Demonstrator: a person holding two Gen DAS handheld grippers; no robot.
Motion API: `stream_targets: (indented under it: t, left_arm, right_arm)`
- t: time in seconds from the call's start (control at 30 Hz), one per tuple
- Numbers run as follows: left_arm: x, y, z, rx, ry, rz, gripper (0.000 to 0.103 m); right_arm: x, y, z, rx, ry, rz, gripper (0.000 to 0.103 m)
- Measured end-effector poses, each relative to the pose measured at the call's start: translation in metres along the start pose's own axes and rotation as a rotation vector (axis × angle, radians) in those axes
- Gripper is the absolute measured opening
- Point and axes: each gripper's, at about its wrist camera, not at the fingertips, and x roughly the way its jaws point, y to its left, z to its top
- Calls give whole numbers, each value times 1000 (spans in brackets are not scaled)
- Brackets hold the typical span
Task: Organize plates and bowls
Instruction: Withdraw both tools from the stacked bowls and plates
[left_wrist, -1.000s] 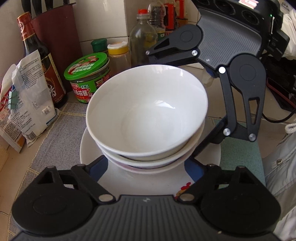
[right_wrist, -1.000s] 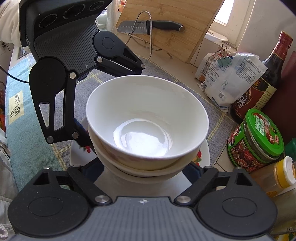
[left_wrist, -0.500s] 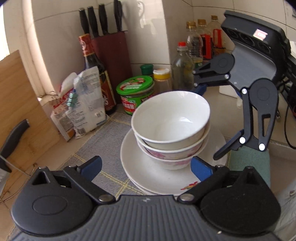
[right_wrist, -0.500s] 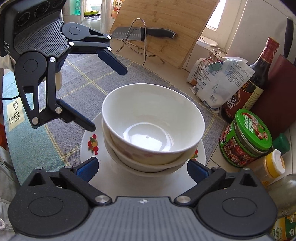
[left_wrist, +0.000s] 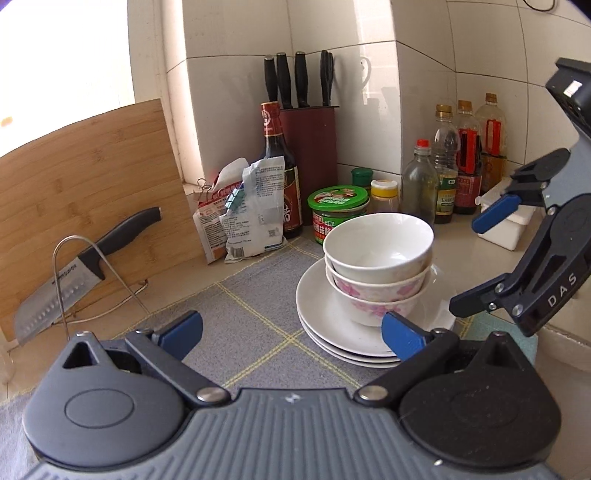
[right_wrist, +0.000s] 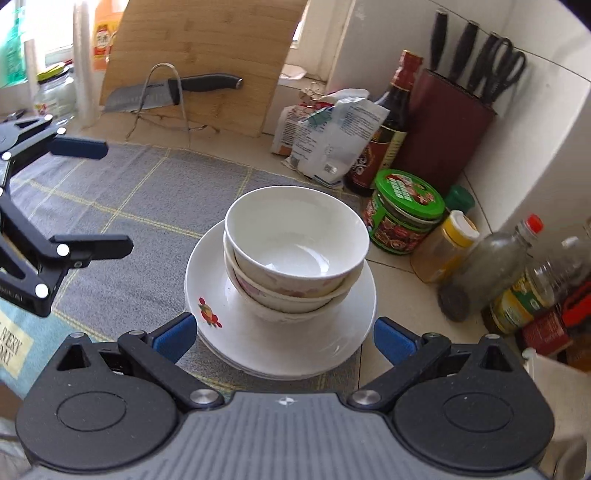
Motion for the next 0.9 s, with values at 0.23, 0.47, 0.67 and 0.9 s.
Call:
stream_targets:
  t: [0.23,0.47,0.67,0.9]
  left_arm:
    - [-34,-6,5,-108,115,39,102]
    - [-56,-9,10,-188,172,60,102]
    - [-70,-14,10,-176,171,94,102]
    - [-76,-16,11,-177,170,117,102]
  right_arm:
    - [-30,19,-20,288,1,-108,103]
    - [-60,34,-31,377,-48,-140,103]
    - [-70,35,-35,410,-67,-143,103]
    - [-75,40,-37,412,-73,-144,103]
